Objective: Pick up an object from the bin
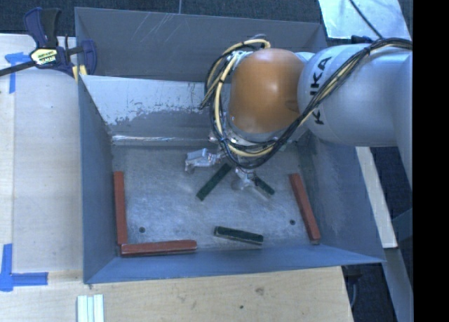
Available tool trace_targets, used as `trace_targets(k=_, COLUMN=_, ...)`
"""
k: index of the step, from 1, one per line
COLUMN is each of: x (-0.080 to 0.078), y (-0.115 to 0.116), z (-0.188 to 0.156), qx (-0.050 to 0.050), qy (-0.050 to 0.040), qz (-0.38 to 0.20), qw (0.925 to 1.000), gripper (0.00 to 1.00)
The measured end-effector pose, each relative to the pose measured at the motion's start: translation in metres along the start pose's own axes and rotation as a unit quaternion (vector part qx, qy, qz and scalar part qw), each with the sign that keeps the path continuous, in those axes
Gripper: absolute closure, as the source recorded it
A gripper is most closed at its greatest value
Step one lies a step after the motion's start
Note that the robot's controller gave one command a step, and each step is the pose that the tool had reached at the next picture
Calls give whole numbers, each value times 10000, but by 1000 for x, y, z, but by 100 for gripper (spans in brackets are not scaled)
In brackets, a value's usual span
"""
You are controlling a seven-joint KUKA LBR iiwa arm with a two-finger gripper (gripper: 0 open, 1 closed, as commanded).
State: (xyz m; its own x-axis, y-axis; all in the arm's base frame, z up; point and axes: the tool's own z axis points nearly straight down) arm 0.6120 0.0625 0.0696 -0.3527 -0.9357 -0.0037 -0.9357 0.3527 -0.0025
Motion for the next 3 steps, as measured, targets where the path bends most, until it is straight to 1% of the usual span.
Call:
trace_targets(k=1, x=-1, y=0, z=-2, qx=2, qy=-12, qz=12, qw=10000, gripper=100)
trace_targets(k=2, x=-24, y=57, z=-130, qx=29, qy=-17, qz=-200, qw=9998, gripper=100)
trace_targets(k=3, x=6, y=52, z=-188, qx=16, qy=4, qz=-2245, qw=9745, gripper=100)
